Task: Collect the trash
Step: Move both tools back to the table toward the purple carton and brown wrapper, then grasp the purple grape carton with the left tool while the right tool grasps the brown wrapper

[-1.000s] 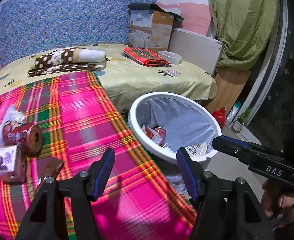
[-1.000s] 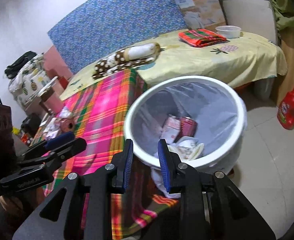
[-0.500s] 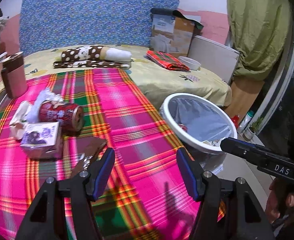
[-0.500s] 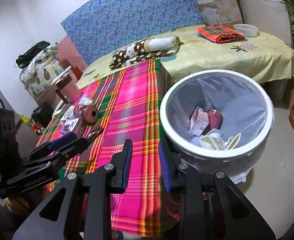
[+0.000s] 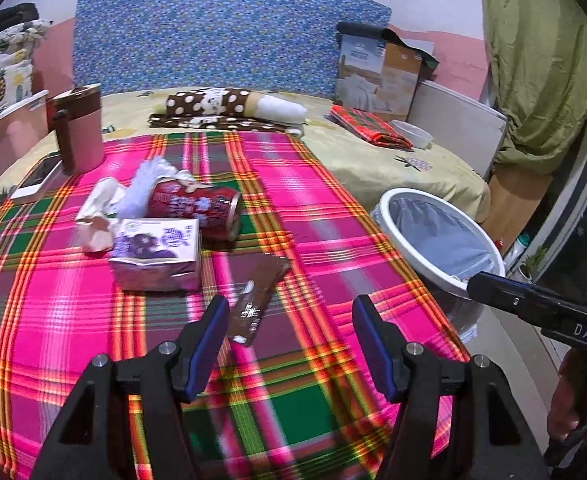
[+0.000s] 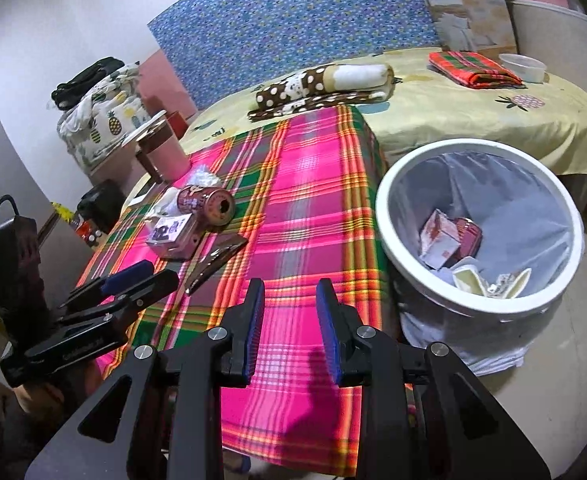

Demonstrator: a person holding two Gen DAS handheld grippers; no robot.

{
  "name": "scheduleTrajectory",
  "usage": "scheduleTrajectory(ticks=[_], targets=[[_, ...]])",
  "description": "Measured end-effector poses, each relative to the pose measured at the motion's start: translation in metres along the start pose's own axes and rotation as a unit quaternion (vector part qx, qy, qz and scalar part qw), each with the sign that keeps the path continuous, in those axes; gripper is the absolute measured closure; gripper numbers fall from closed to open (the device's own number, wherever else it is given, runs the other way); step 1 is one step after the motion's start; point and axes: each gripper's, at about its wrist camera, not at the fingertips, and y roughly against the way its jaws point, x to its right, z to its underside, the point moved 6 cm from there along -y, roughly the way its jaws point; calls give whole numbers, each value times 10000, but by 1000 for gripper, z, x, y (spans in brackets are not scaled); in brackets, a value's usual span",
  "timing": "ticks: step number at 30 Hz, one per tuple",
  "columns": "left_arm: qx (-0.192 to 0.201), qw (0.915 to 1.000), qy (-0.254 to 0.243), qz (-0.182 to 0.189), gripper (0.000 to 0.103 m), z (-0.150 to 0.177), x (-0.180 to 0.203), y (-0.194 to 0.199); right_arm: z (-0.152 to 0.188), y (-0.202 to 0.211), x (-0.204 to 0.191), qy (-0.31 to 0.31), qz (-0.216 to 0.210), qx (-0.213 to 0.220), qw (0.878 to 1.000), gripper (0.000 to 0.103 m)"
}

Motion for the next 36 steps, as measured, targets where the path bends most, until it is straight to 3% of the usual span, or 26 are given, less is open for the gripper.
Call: scheduleTrajectory(ticks=[17, 36], targets=[[-17, 9975, 442, -558, 37, -1, -57, -2, 2, -22, -19, 79, -162, -244, 9995, 74], [-135, 9891, 461, -1389, 30, -15, -76, -42, -2, -45, -16, -3, -149, -457, 9988, 74]])
